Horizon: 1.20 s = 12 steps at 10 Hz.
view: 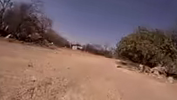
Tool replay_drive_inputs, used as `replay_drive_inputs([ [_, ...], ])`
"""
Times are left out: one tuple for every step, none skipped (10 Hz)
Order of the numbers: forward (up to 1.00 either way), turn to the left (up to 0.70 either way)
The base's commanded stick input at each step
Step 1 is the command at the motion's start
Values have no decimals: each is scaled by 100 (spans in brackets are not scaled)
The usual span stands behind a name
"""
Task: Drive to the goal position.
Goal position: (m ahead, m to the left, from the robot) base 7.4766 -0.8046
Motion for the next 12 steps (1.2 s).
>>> replay_drive_inputs([
  [85,0],
  [85,0],
  [85,0],
  [85,0],
  [85,0],
  [85,0],
  [85,0],
  [85,0],
  [85,0],
  [85,0],
  [85,0],
  [85,0],
])
